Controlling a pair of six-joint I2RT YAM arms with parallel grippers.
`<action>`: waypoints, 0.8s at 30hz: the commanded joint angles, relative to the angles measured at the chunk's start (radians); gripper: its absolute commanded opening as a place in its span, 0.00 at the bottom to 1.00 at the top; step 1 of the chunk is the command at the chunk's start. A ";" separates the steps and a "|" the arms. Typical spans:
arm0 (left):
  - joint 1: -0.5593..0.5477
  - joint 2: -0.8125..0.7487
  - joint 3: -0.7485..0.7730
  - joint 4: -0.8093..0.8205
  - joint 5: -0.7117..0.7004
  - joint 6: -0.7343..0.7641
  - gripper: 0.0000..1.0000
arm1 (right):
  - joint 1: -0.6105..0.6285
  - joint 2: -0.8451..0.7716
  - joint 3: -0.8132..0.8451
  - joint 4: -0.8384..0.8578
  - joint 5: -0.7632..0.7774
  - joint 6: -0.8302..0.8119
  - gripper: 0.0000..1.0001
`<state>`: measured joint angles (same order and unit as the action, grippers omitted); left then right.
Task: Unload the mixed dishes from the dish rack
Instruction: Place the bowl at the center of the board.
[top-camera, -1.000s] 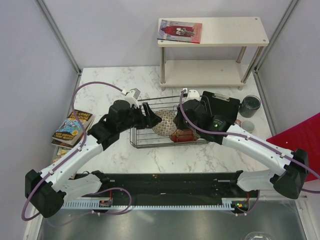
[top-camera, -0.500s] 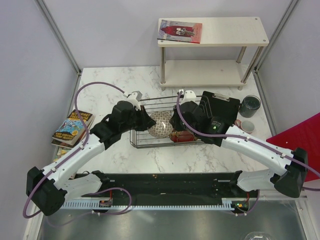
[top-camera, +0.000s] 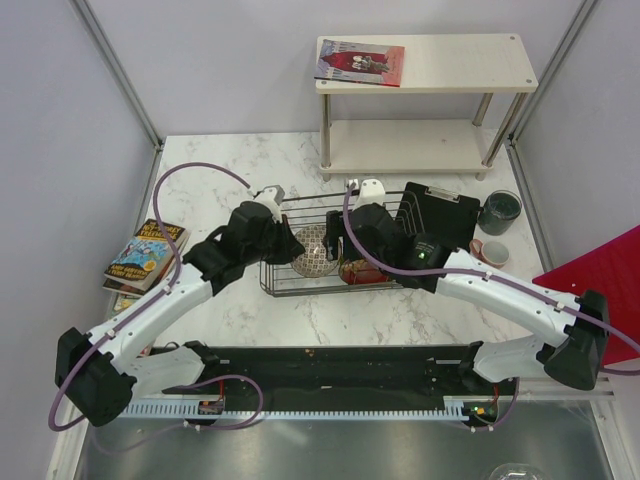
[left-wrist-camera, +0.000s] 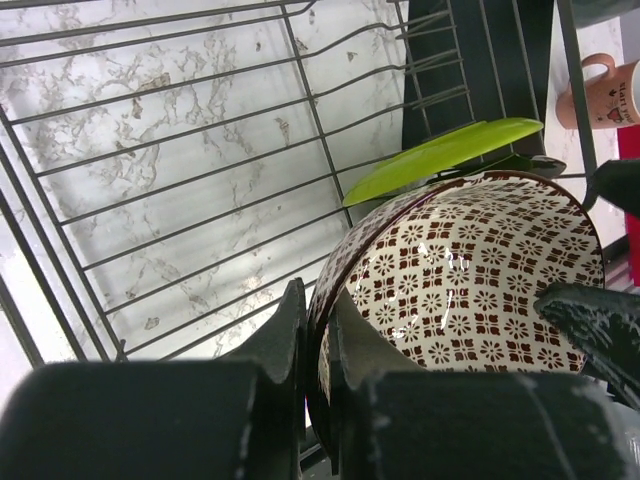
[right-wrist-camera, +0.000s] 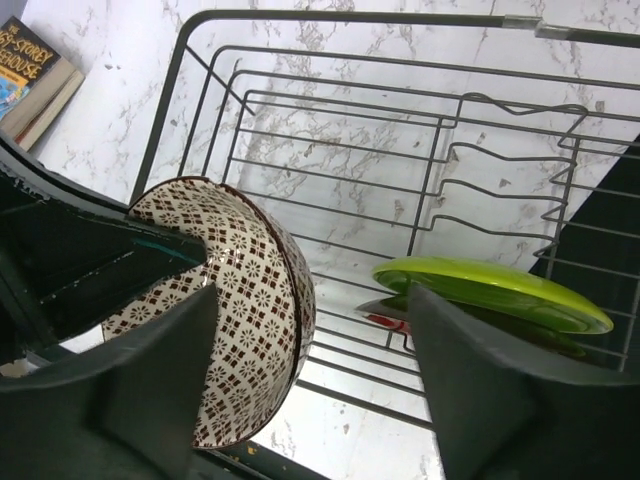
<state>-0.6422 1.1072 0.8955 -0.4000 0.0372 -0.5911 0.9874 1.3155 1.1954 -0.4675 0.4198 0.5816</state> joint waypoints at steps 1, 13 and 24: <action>0.016 -0.010 0.098 0.046 -0.032 0.014 0.02 | 0.005 -0.056 0.046 0.017 0.086 -0.011 0.92; 0.398 0.092 0.332 0.004 -0.092 -0.084 0.02 | 0.007 -0.317 -0.101 0.038 0.271 -0.011 0.98; 0.686 0.521 0.369 0.149 -0.074 -0.236 0.02 | 0.005 -0.435 -0.235 0.038 0.212 -0.008 0.96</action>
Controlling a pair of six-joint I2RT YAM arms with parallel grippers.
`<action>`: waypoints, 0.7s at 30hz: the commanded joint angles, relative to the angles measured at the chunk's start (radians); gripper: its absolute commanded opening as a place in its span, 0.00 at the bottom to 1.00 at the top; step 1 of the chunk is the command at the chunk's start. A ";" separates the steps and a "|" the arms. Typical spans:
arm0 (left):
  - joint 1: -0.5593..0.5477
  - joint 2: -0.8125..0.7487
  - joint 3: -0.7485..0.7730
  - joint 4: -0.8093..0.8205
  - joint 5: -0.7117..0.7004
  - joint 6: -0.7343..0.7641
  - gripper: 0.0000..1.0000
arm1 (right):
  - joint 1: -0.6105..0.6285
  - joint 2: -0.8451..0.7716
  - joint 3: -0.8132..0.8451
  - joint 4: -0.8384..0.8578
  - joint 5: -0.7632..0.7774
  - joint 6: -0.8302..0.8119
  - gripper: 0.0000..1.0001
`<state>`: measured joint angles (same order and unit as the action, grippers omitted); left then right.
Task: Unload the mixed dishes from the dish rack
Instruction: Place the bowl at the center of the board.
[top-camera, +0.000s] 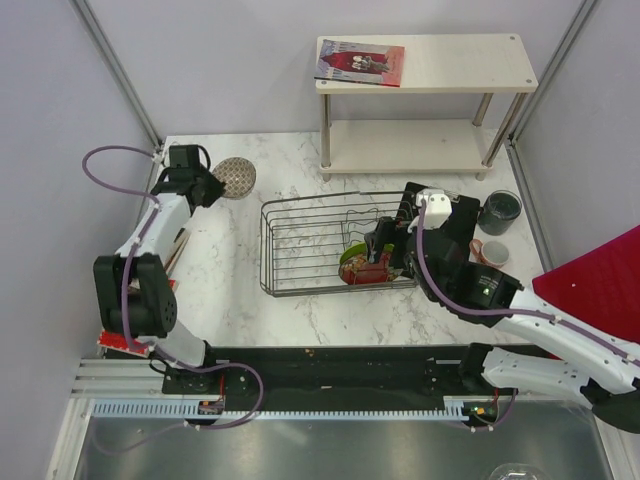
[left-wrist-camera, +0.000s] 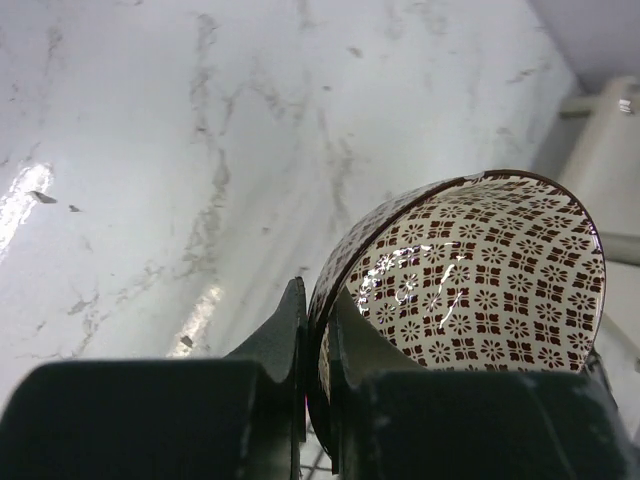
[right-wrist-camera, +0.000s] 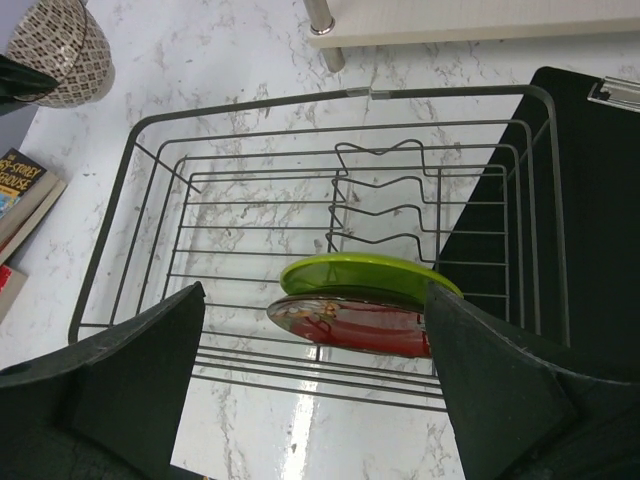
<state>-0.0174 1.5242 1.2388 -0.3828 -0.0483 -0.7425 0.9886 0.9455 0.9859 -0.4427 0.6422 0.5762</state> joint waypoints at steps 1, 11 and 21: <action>0.068 0.128 0.024 0.154 0.034 -0.084 0.02 | 0.004 -0.074 -0.039 0.013 -0.012 -0.006 0.96; 0.094 0.408 0.209 0.148 0.019 -0.040 0.02 | 0.005 -0.105 -0.053 -0.008 -0.001 -0.036 0.96; 0.100 0.541 0.386 -0.007 -0.024 0.017 0.02 | 0.005 -0.054 -0.055 -0.002 -0.001 -0.032 0.96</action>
<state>0.0769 2.0563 1.5780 -0.3668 -0.0521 -0.7589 0.9894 0.8806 0.9279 -0.4500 0.6334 0.5533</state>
